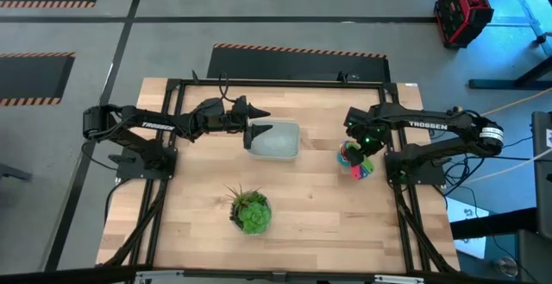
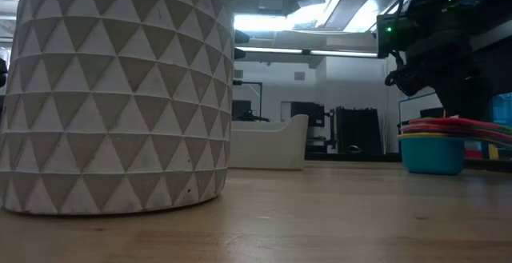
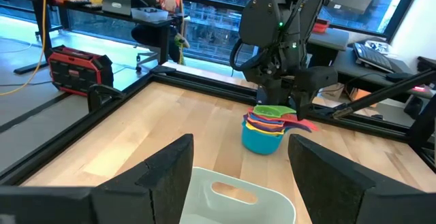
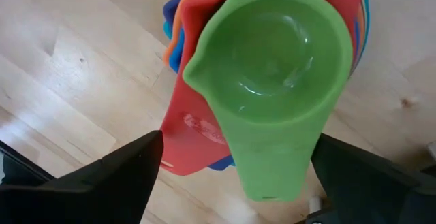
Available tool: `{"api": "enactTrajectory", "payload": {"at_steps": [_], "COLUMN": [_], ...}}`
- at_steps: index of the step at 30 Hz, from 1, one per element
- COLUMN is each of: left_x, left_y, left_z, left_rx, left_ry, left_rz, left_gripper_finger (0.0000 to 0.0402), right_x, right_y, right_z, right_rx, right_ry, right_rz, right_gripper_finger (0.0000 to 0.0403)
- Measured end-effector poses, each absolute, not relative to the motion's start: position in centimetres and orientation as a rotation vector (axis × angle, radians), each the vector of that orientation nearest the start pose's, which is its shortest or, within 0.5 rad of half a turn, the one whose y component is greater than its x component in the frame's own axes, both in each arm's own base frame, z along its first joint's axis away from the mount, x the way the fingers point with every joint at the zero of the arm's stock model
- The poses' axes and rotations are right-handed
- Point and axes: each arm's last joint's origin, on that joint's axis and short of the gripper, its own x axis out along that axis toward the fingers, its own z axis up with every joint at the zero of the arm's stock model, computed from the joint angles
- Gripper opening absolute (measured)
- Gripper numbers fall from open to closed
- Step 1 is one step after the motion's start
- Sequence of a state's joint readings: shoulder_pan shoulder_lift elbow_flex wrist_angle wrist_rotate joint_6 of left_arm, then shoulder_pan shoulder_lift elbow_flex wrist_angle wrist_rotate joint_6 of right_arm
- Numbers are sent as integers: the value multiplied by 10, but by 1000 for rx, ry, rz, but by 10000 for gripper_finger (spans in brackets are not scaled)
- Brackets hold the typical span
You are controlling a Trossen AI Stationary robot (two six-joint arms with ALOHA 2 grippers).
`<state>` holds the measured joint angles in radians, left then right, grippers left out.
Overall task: Nest measuring cups in basket
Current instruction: Put the stacked measuring cups into the gray bin
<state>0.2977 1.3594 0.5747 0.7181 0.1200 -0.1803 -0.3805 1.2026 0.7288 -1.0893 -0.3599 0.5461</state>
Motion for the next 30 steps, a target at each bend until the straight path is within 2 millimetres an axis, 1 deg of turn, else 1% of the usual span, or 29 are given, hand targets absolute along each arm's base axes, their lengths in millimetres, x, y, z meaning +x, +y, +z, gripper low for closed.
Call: {"api": "enactTrajectory", "payload": {"at_steps": [26,30], "left_x": [265,266], "left_y": [78,78], "left_z": [225,232], "left_rx": [-187,-150], "left_ry": [49,-21], "left_rz": [183,176], "left_gripper_finger": [234,234], "right_x": [163,163], "right_y": [-54,-54], "right_z": [197,197], "right_rx": [1001,1001], "right_ry": [1452,1452], "right_rz": [-421,-421], "right_gripper_finger": [369,369]}}
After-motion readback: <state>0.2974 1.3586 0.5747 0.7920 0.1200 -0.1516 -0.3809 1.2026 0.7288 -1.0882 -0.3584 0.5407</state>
